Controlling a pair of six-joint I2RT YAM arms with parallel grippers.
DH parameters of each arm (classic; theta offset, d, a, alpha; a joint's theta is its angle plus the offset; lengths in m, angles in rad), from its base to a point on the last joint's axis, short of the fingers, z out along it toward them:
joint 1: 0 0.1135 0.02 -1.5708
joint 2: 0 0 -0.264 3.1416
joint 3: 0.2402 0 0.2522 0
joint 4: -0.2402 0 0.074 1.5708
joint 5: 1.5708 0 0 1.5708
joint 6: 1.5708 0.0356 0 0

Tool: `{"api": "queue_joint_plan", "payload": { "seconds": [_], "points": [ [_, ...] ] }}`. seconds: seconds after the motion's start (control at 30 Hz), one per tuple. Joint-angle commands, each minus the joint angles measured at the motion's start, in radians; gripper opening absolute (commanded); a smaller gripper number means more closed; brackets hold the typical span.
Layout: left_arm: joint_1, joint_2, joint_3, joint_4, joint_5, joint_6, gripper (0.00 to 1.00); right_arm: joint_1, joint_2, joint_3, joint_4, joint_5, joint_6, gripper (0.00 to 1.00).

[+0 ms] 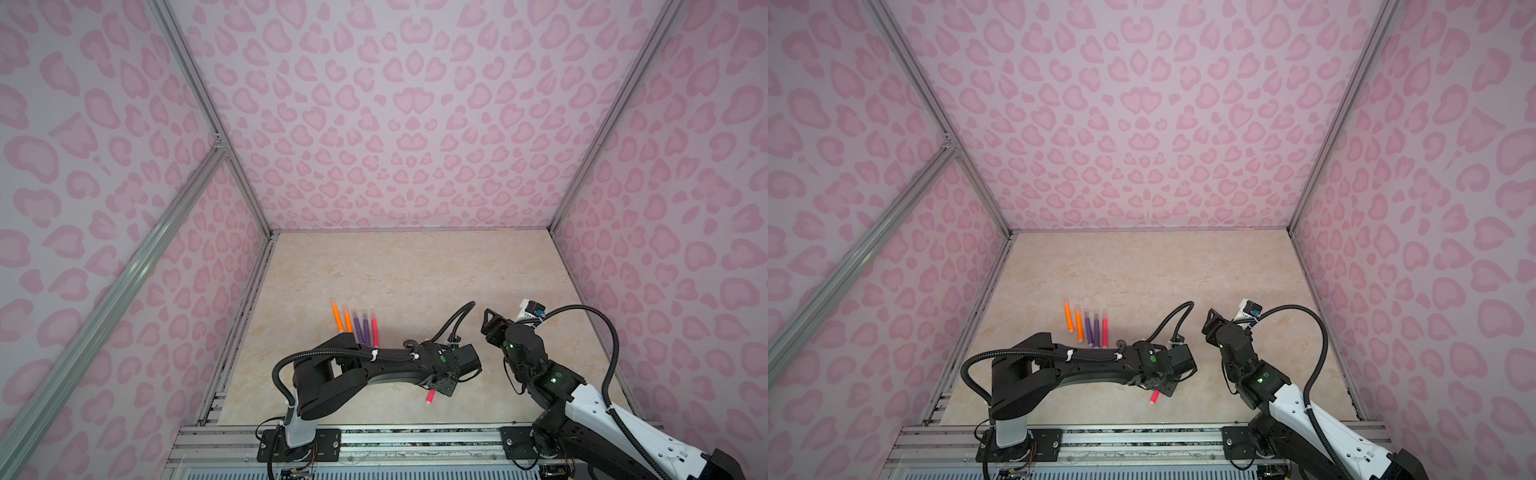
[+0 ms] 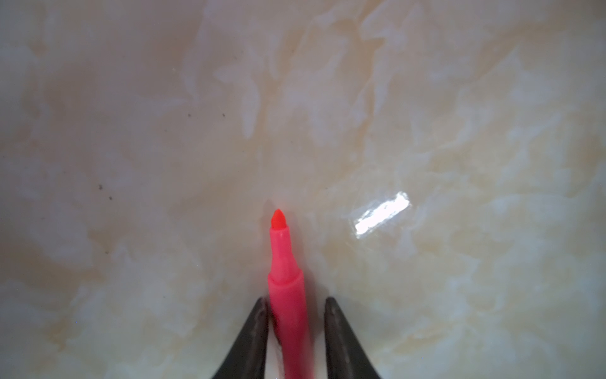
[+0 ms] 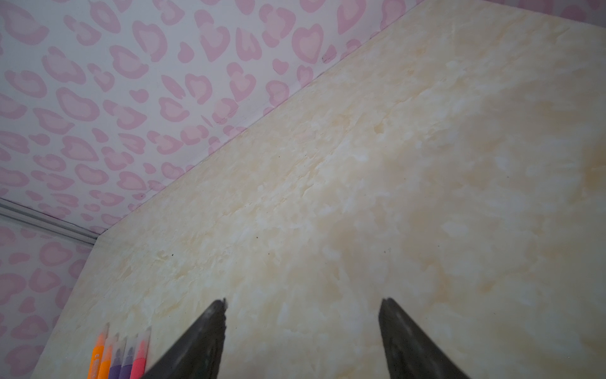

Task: Insert pens into pen caps
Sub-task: Pick up the pen from the bottom-center of the table.

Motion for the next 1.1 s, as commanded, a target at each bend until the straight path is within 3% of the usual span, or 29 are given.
{"api": "queue_joint_plan", "payload": {
  "seconds": [0.0, 0.47, 0.57, 0.7, 0.9, 1.0, 1.07],
  "points": [
    [0.001, 0.016, -0.008, -0.100, 0.035, 0.008, 0.27, -0.001, 0.001, -0.002, 0.022, 0.004, 0.001, 0.75],
    [0.009, 0.028, -0.013, -0.071, 0.042, 0.021, 0.11, -0.001, -0.009, -0.005, 0.014, 0.007, 0.001, 0.75],
    [0.036, -0.024, -0.039, -0.049, 0.060, 0.035, 0.05, -0.001, -0.007, -0.006, 0.020, 0.011, -0.007, 0.75],
    [0.149, -0.201, -0.082, -0.054, 0.063, 0.066, 0.03, -0.001, 0.029, 0.016, 0.023, 0.023, -0.025, 0.75],
    [0.366, -0.508, -0.087, -0.035, 0.000, 0.115, 0.03, -0.054, 0.245, 0.240, -0.072, 0.079, -0.107, 0.77],
    [0.431, -0.582, -0.129, 0.059, -0.031, 0.123, 0.03, -0.155, 0.419, 0.393, -0.108, -0.009, -0.145, 0.77],
    [0.436, -0.615, -0.178, 0.129, -0.118, 0.126, 0.03, -0.205, 0.547, 0.519, -0.181, -0.038, -0.132, 0.81]
  ]
}}
